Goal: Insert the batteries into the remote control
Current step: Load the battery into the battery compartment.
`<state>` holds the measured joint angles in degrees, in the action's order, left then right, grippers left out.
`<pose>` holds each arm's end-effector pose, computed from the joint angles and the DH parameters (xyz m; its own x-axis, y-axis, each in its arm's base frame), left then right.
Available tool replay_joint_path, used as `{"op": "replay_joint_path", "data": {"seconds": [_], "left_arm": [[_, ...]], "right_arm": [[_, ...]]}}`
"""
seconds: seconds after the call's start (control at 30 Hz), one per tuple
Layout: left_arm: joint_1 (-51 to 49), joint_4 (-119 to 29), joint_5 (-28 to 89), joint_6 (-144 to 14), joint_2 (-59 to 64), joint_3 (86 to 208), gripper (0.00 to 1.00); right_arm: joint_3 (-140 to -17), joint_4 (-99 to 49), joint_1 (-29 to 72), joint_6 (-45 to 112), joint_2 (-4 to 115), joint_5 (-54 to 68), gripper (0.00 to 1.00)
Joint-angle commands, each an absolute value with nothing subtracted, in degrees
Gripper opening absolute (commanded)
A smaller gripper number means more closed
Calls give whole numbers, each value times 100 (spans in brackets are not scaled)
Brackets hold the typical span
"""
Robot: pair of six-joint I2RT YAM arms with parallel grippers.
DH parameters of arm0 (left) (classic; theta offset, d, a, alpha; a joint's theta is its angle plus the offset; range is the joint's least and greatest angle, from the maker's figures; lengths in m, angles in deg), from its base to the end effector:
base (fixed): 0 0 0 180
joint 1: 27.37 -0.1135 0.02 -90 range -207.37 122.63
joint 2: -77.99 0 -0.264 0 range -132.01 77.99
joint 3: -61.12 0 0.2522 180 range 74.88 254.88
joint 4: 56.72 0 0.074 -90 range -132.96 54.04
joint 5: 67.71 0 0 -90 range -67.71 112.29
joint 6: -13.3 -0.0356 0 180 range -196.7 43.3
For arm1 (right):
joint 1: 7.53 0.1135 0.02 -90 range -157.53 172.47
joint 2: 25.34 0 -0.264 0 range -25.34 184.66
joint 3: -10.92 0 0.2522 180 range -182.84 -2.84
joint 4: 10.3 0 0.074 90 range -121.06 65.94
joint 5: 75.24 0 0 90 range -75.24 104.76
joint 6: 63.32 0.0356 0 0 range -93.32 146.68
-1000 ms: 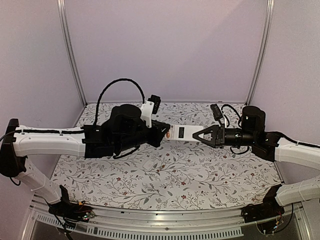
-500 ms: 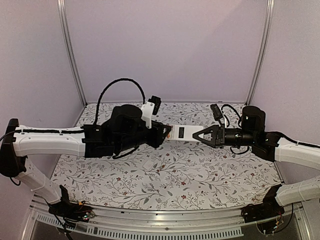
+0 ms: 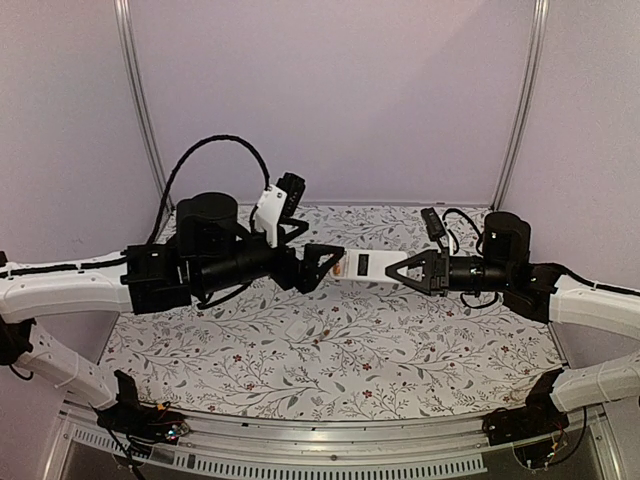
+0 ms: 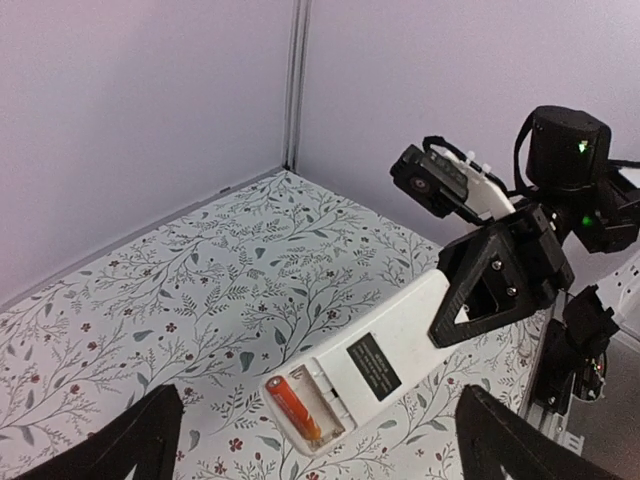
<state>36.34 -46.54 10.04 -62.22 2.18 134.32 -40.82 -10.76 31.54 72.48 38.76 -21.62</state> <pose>0.1455 -0.2776 0.3339 -0.2911 0.0376 -0.9560 0.7351 0.6483 -0.1984 0.1817 0.1747 0.2742 -0.8058 0.0893 -0.5854 -0.5433 0.2819 0.7908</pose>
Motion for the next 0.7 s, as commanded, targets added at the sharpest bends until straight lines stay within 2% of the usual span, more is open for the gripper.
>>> {"op": "replay_joint_path", "data": {"seconds": [0.0, 0.17, 0.33, 0.67], "left_arm": [[3588, -4464, 1437, -8204, 931, 12970, 99], [3842, -4070, 1126, -9784, 1118, 12634, 100], [4141, -4501, 534, -10767, 918, 12500, 99], [4216, -4771, 554, -11501, 386, 12708, 99]], "right_arm": [[-4136, -1107, 3116, 7387, 3838, -2248, 0], [-4193, -1132, 3119, 7613, 3801, -2344, 0], [-4288, -1116, 3130, 7936, 3795, -2400, 0], [-4513, -1131, 3195, 8634, 3881, -2433, 0]]}}
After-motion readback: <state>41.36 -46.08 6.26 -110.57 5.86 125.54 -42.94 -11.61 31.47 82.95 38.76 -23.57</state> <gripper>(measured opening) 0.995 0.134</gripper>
